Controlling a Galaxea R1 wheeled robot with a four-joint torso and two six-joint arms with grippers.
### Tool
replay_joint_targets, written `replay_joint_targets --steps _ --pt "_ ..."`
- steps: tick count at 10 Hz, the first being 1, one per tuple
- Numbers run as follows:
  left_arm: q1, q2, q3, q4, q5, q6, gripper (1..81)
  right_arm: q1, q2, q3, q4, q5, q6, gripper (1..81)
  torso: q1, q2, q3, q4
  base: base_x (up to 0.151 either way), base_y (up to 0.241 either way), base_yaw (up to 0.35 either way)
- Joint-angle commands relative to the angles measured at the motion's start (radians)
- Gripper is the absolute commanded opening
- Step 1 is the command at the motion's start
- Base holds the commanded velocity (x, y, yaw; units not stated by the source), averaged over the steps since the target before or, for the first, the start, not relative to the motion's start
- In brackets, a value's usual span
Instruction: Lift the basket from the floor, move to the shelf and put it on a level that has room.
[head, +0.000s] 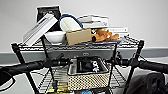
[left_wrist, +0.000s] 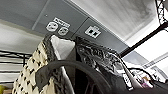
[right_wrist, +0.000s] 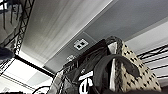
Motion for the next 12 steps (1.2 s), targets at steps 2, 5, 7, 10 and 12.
replay_joint_targets --steps 2,5,7,10,12 --pt "-0.192 0.044 -0.074 0.026 0.021 0.006 1.0 0.170 0.050 -0.064 -0.010 -0.020 0.001 1.0 0.000 0.000 0.000 0.000 0.000 0.000 0.000" --pt "-0.179 0.047 -0.088 0.048 0.040 0.006 1.0 0.151 0.060 -0.100 -0.018 -0.039 0.001 1.0 0.000 0.000 0.000 0.000 0.000 0.000 0.000" --pt "-0.175 0.041 -0.079 0.050 0.048 0.006 1.0 0.154 0.057 -0.087 -0.018 -0.039 0.001 1.0 0.001 0.000 0.000 0.000 0.000 0.000 0.000" --pt "-0.172 0.012 -0.045 0.054 0.048 0.006 81.1 0.158 0.041 -0.052 -0.015 -0.039 0.001 81.1 0.001 0.000 0.000 0.000 0.000 0.000 0.000" --pt "-0.152 -0.032 -0.017 0.046 0.054 0.004 81.1 0.151 0.011 -0.022 -0.014 -0.038 0.004 81.1 0.001 0.000 0.000 0.000 0.000 0.000 0.000"
